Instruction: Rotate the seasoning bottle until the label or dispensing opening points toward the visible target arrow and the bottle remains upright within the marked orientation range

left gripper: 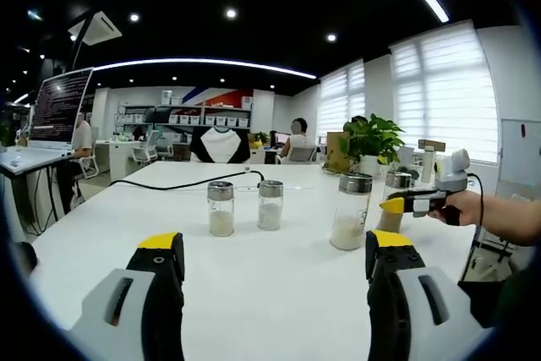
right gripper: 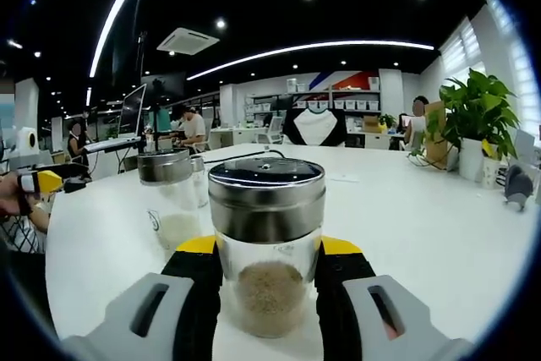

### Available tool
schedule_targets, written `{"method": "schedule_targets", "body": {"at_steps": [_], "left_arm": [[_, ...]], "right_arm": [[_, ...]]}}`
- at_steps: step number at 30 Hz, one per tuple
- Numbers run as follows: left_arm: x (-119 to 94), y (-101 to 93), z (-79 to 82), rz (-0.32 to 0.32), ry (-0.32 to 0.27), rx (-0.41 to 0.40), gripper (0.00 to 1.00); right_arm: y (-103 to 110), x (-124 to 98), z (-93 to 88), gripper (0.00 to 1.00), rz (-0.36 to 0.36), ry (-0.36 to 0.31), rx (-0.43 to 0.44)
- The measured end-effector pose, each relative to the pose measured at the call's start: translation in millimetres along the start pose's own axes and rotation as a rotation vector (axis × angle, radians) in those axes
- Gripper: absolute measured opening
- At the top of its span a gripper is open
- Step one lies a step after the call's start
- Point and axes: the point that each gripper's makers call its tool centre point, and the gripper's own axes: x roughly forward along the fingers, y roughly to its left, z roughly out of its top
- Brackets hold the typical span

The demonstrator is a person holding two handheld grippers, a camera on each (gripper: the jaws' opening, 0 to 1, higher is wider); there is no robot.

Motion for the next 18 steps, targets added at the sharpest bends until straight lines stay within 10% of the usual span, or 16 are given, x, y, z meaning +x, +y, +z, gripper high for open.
{"method": "schedule_targets", "body": {"at_steps": [18], "left_arm": [[-2.2,2.9,1.9,0.007,0.0,0.007,0.94]], "right_arm": [[5.4,0.9,-1.6,0.41,0.225,0.01,-0.035]]}}
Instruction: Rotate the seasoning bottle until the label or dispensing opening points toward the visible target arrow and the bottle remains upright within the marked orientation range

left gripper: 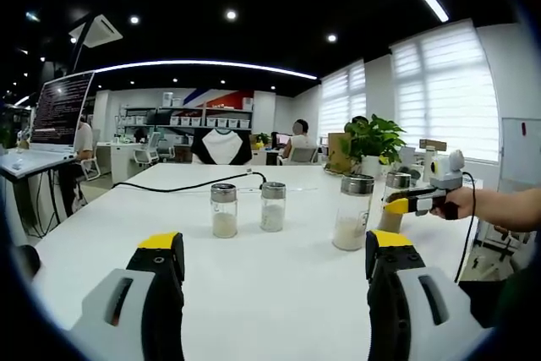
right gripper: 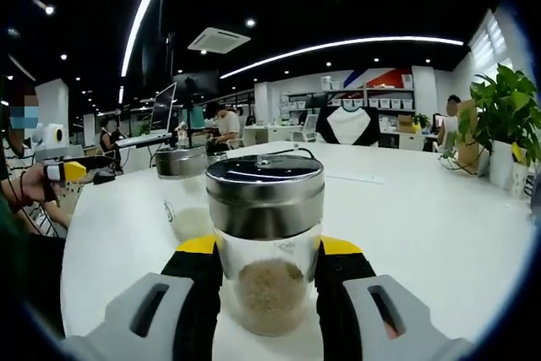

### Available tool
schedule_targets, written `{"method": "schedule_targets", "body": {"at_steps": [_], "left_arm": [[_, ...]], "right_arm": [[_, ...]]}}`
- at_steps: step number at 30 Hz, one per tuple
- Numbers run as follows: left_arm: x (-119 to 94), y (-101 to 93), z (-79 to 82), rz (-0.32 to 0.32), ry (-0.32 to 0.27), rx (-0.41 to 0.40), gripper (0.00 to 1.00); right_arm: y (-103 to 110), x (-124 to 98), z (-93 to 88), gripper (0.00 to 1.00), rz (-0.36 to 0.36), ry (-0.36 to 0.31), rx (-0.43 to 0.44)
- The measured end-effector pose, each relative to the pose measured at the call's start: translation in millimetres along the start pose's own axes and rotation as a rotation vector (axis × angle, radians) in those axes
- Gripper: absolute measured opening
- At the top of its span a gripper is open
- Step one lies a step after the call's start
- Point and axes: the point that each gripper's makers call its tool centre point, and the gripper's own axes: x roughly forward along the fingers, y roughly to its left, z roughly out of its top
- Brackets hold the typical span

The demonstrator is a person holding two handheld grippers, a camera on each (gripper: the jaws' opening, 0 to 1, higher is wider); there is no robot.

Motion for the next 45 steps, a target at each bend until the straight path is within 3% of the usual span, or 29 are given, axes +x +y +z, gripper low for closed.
{"method": "schedule_targets", "body": {"at_steps": [10,19,21,24,26,36,39,45], "left_arm": [[-1,1.5,-1.8,0.004,0.009,0.004,0.94],[-2,2.5,-1.5,0.007,0.009,0.002,0.94],[-1,2.7,-2.5,0.007,0.012,0.002,0.94],[-2,2.6,-3.4,0.006,0.012,-0.001,0.94],[-2,3.2,-4.3,0.006,0.014,-0.004,0.94],[-2,3.5,-6.4,0.006,0.012,-0.015,0.94],[-1,2.5,-6.8,0.003,0.012,-0.016,0.94],[-1,3.3,-7.5,0.003,0.012,-0.021,0.94]], "right_arm": [[6,-2,-2.2,0.42,0.172,-0.009,-0.002],[11,-2,-6.0,0.42,0.195,0.017,-0.007],[9,-1,-8.8,0.46,0.164,0.04,0.031],[7,-2,-6.5,0.66,0.125,0.033,0.0],[11,-5,-3.7,0.66,0.112,0.033,0.004],[4,-17,17.7,0.69,-0.145,-0.009,-0.008],[5,-20,21.7,0.68,-0.209,-0.042,0.055],[7,-23,30.5,0.66,-0.308,-0.097,0.084]]}}
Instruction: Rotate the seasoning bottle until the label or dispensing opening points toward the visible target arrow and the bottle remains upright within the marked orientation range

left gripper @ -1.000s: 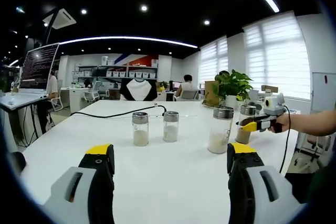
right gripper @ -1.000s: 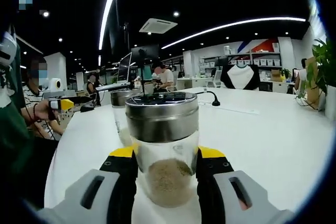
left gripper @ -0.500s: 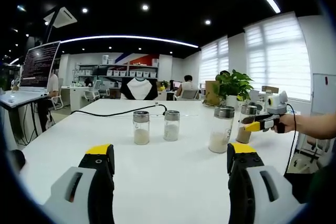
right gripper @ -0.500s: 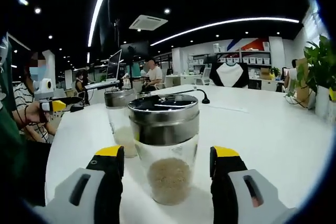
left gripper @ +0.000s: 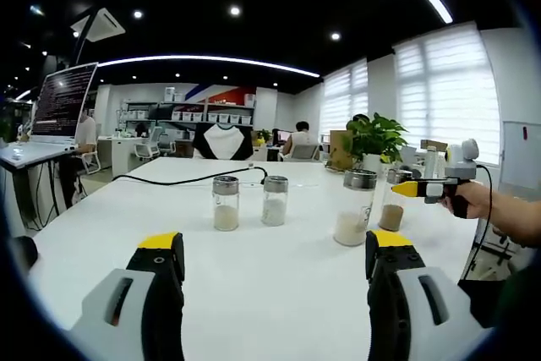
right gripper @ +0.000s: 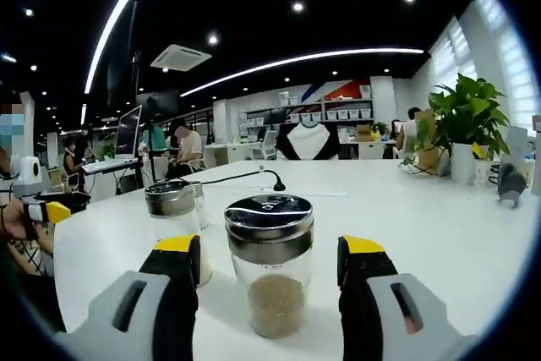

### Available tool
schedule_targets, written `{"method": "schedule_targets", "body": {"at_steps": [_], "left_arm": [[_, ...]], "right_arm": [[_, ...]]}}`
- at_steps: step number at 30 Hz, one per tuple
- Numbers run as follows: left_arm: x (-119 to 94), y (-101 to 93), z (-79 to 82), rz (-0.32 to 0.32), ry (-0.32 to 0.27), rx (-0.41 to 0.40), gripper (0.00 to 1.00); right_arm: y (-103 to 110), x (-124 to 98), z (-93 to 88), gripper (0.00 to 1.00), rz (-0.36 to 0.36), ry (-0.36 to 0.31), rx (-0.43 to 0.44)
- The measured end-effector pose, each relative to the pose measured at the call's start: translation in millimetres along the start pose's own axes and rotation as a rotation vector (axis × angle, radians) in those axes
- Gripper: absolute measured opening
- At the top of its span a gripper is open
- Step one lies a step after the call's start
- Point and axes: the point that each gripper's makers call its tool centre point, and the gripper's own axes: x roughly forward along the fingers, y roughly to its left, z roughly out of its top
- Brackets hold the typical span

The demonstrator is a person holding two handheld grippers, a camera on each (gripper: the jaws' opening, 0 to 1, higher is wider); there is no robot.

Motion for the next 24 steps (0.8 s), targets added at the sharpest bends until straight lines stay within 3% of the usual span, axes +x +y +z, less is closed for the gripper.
{"method": "schedule_targets", "body": {"at_steps": [9,24], "left_arm": [[-1,0.8,1.8,0.003,-0.006,-0.001,0.94],[0,-1.9,7.3,0.004,-0.013,0.006,0.93]], "right_arm": [[-10,-1,-5.5,0.61,-0.172,-0.008,-0.025],[-20,12,-17.0,0.51,-0.261,-0.002,0.01]]}}
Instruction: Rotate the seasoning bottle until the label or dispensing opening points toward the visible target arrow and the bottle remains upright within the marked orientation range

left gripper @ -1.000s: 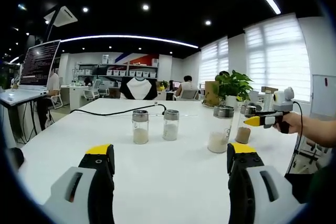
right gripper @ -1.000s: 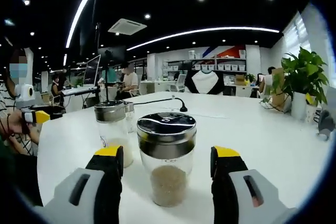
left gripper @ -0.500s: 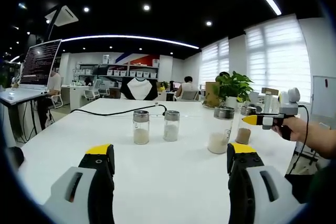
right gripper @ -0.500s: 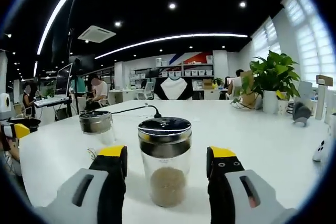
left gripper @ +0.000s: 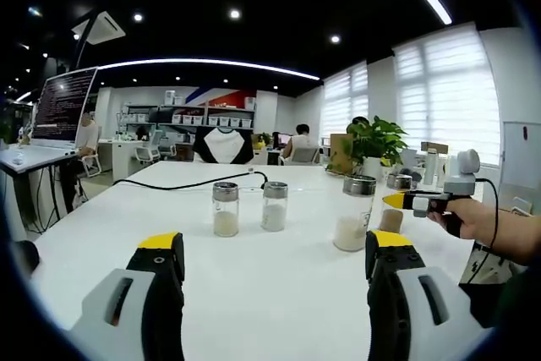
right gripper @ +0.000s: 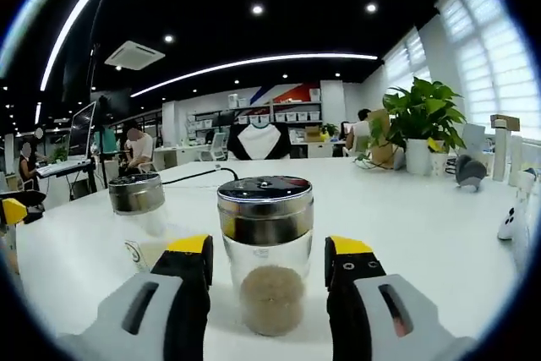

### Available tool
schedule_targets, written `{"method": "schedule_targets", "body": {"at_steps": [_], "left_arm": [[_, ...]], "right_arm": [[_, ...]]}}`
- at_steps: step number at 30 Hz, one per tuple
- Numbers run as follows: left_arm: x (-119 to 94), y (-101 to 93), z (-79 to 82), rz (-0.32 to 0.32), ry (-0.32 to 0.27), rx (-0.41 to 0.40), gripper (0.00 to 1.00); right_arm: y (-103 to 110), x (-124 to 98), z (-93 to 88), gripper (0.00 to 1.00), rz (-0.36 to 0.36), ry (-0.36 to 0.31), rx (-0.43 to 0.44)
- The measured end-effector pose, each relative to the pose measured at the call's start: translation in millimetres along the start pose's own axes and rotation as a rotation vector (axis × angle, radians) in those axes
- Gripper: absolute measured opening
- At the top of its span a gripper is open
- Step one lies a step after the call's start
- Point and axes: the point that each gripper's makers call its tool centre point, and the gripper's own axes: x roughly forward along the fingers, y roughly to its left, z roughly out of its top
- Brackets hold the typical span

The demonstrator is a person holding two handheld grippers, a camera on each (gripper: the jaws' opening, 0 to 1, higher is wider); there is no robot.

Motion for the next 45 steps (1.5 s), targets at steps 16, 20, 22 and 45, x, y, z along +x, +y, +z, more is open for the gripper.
{"method": "schedule_targets", "body": {"at_steps": [16,20,22,45], "left_arm": [[-1.4,-0.8,-0.4,-0.004,-0.002,0.013,0.94],[-1.2,0.0,-2.2,-0.003,0.004,0.013,0.94],[-1.1,0.6,-2.0,0.0,0.002,0.012,0.94],[-2.1,1.0,-0.1,0.001,-0.002,0.011,0.94]], "right_arm": [[0.3,1.0,-2.7,0.39,0.017,0.006,-0.041],[1.0,0.2,-3.3,0.39,0.026,0.011,-0.06],[1.2,-0.1,-3.6,0.39,0.03,0.008,-0.064],[4.2,-0.5,-4.7,0.39,0.214,0.042,-0.094]]}}
